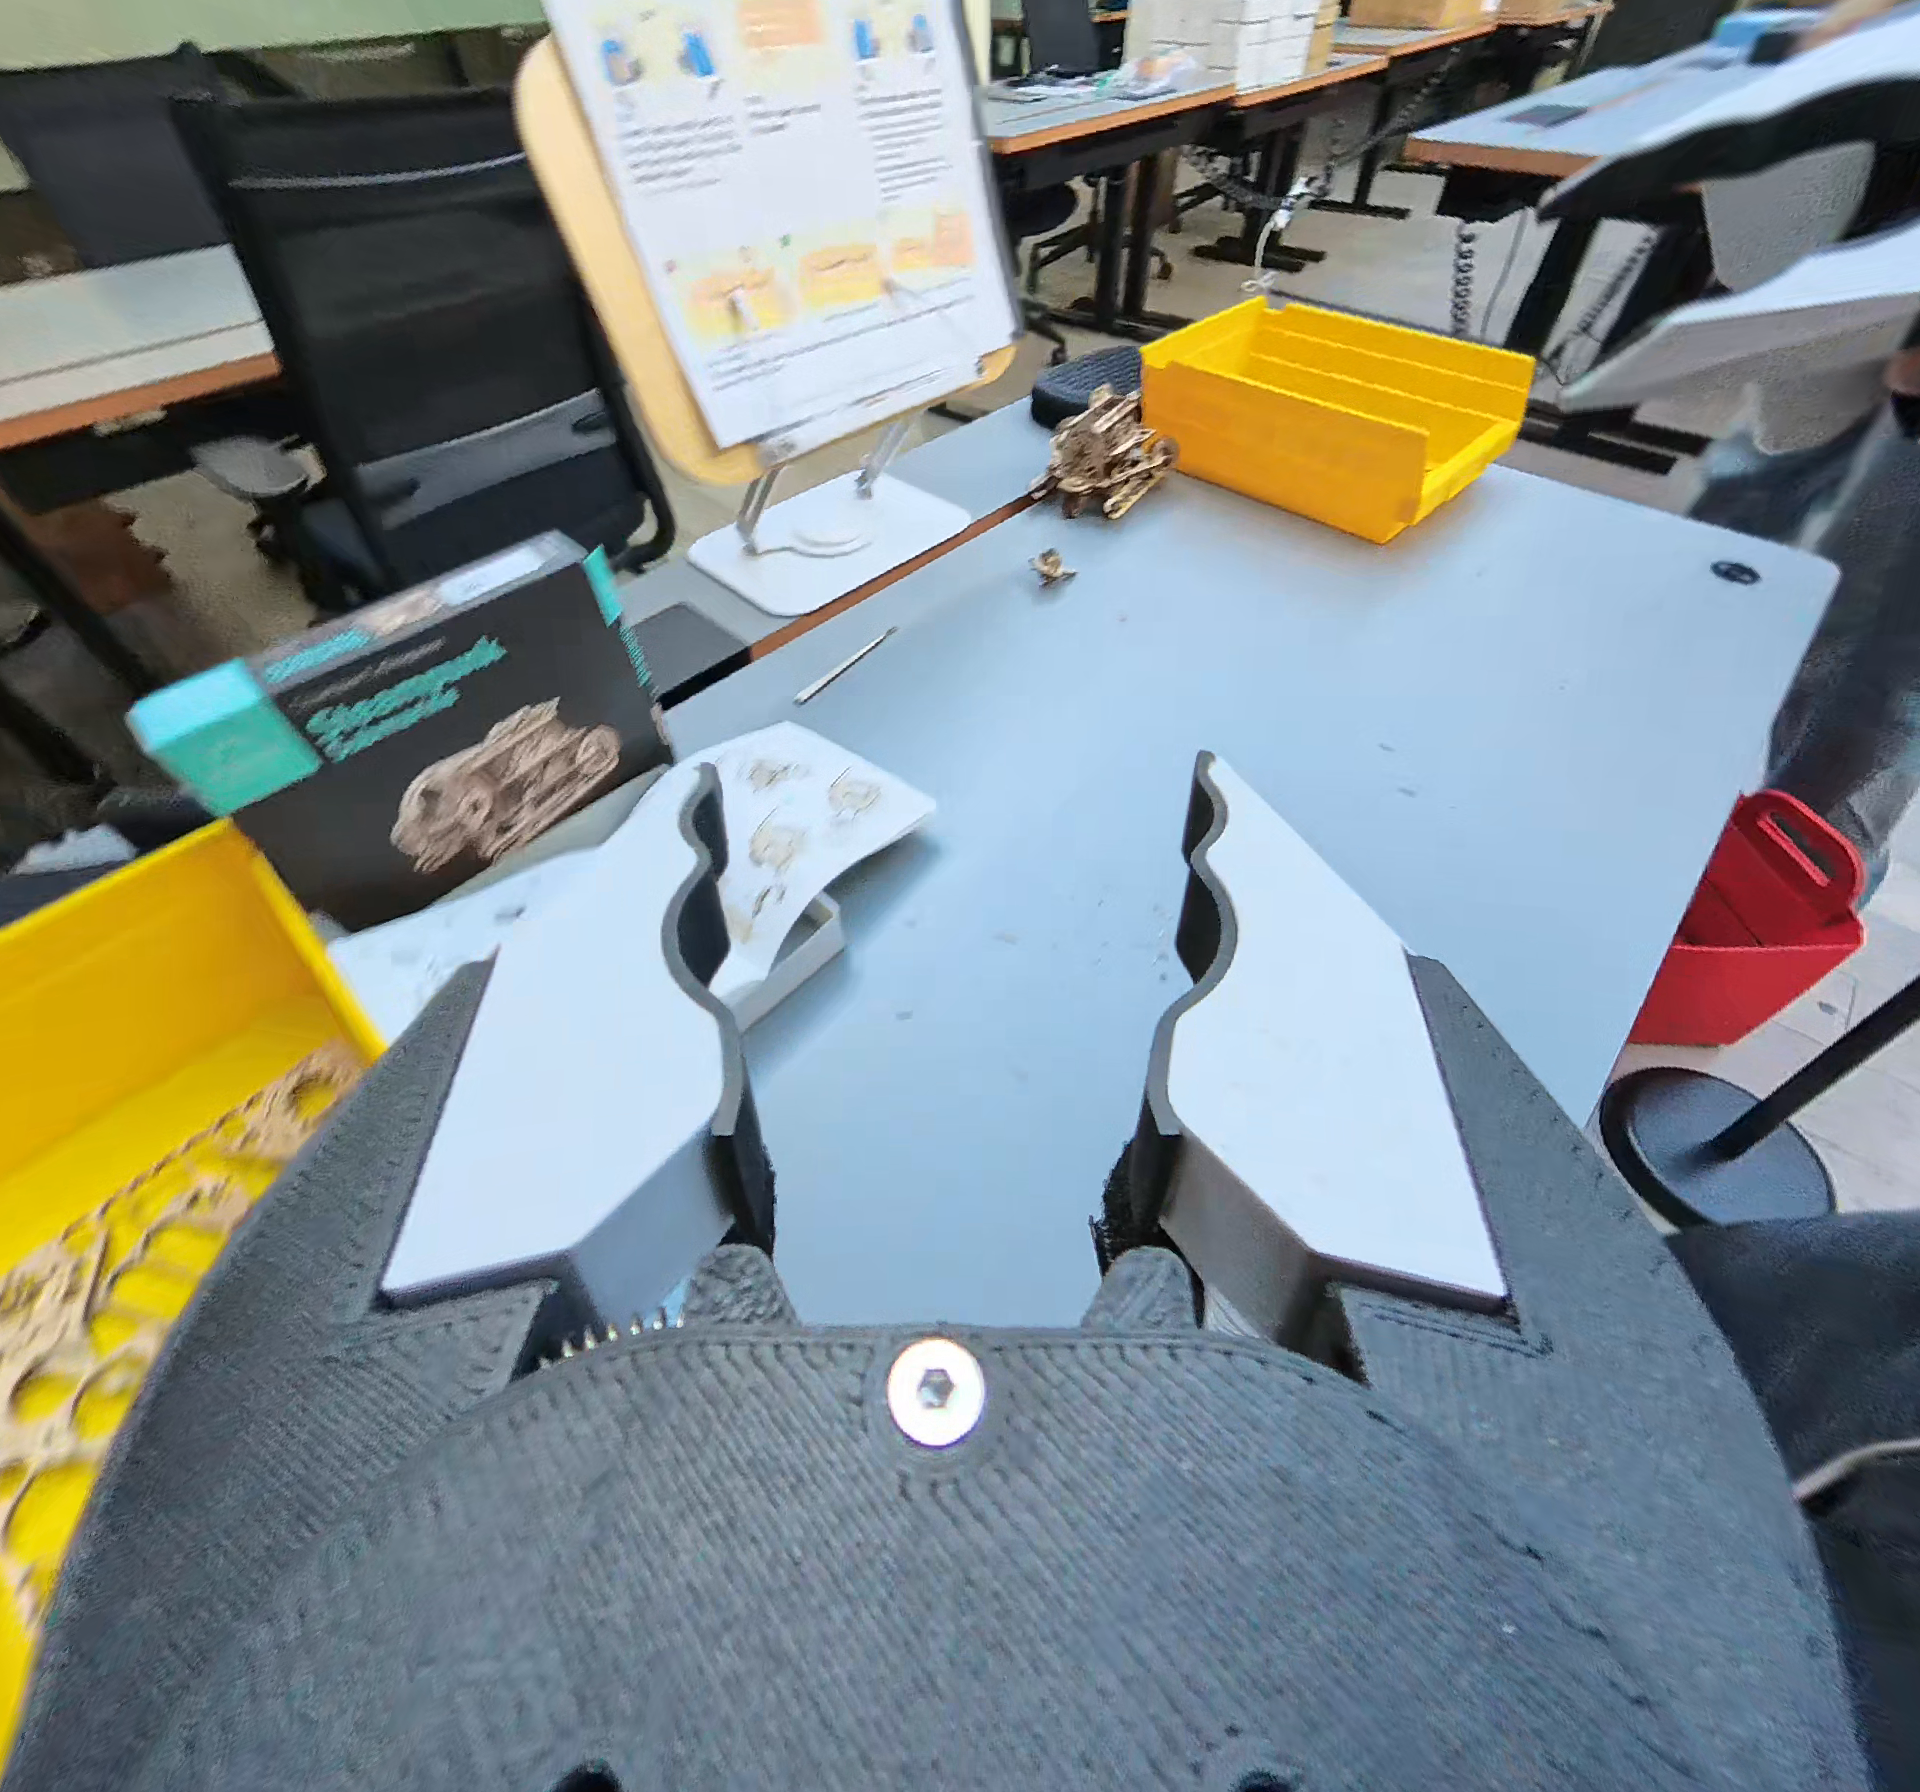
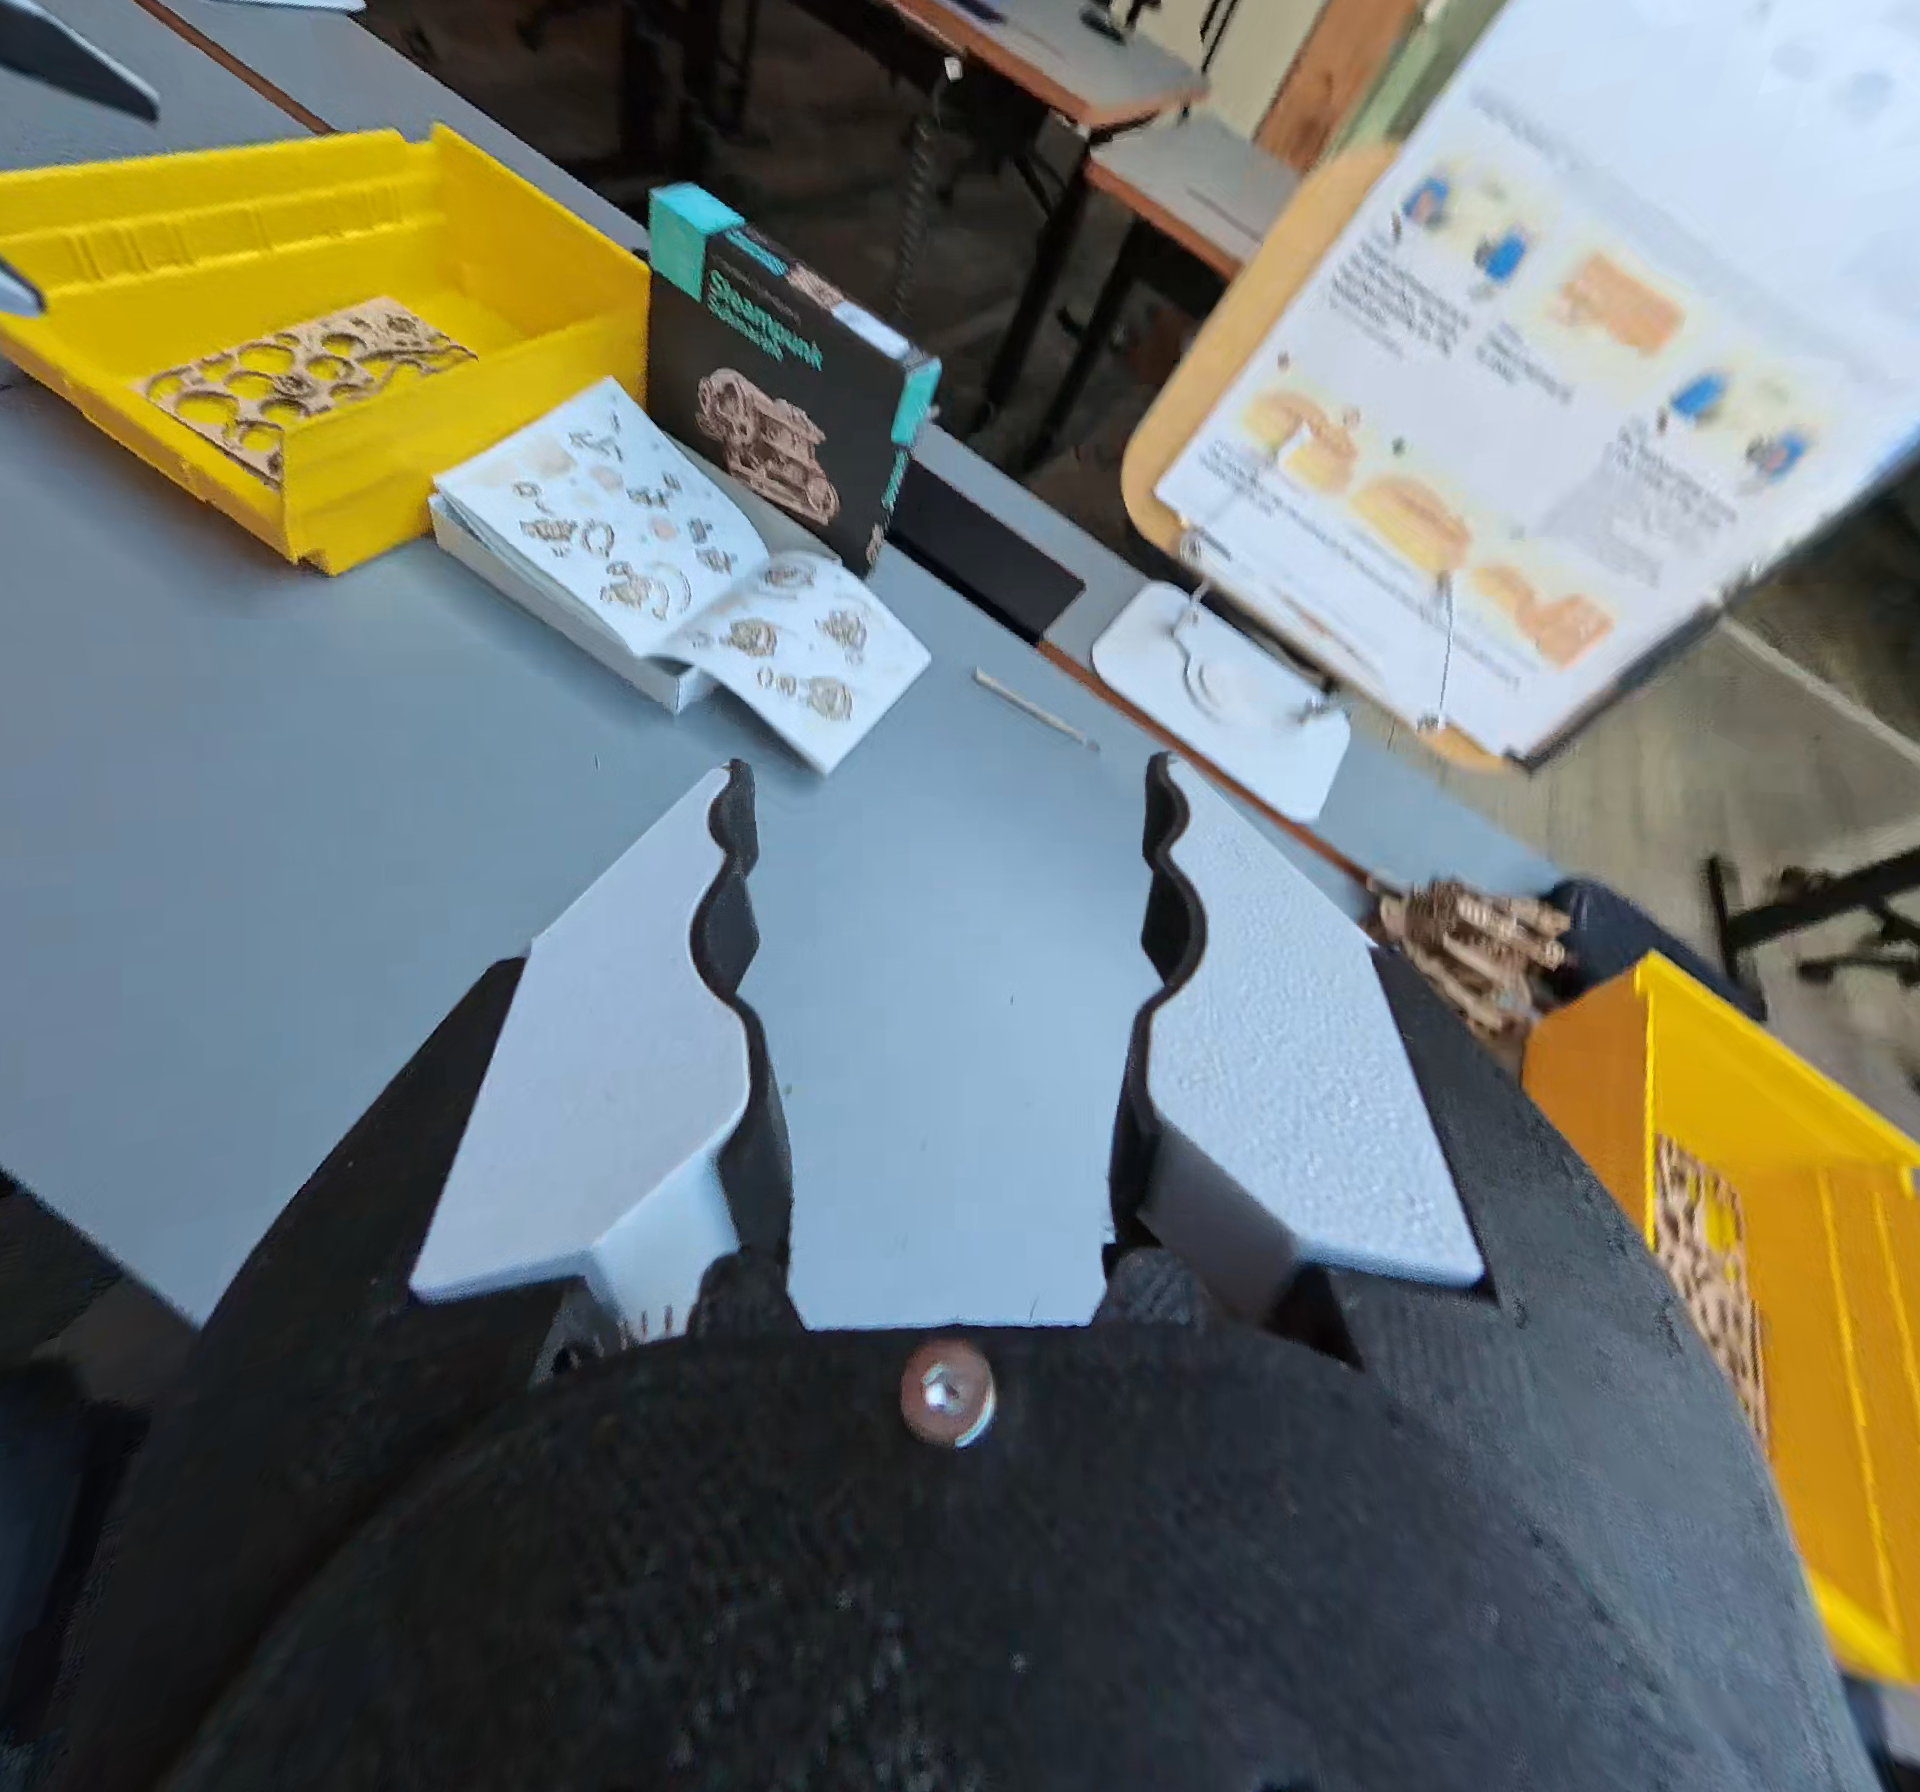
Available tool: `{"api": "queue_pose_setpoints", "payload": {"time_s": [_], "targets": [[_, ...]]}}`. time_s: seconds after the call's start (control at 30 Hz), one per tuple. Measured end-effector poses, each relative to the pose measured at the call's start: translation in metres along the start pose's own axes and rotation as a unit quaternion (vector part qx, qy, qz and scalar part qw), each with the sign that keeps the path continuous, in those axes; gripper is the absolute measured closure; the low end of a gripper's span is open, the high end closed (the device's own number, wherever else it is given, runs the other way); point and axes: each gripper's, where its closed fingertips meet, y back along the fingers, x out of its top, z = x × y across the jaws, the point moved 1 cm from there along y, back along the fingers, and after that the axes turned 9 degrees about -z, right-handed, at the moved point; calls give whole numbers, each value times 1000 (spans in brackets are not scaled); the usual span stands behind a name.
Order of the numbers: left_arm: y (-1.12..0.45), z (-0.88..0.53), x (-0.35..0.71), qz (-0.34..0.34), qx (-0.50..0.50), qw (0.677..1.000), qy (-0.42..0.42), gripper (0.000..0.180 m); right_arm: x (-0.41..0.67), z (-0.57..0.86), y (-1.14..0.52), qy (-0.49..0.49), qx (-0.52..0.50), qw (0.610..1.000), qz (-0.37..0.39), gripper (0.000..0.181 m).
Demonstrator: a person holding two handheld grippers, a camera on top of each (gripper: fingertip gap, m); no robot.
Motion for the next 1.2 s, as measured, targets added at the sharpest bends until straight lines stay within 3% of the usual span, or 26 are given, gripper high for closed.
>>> {"api": "queue_pose_setpoints", "payload": {"time_s": [0.27, 0.37, 0.43, 0.6, 0.77, 0.9, 1.07, 1.13, 1.2], "targets": [[-72, 120, 45, -9, -74, 995, -64, 88, -94, 55, 96, -60, -51, 997, -14, 98], [-96, 175, 65, -5, -89, 994, -59, 87, -115, 84, 139, -53, -62, 997, 15, 107], [-112, 211, 80, 4, -83, 995, -47, 87, -130, 100, 170, -51, -47, 997, 35, 119], [-139, 296, 113, 44, -44, 998, 15, 90, -163, 148, 239, -72, 23, 994, 74, 121], [-164, 375, 134, 45, -46, 998, -10, 89, -180, 206, 291, -136, 34, 987, 84, 122], [-180, 426, 151, 52, -91, 995, 6, 88, -190, 264, 330, -182, -27, 975, 123, 122], [-208, 463, 165, 66, -152, 986, -21, 91, -191, 345, 434, -187, -178, 948, 186, 144], [-217, 471, 173, 67, -153, 986, -29, 93, -203, 371, 474, -163, -234, 943, 173, 148], [-214, 484, 188, 68, -152, 986, -16, 94, -221, 389, 492, -158, -234, 950, 134, 140]]}}
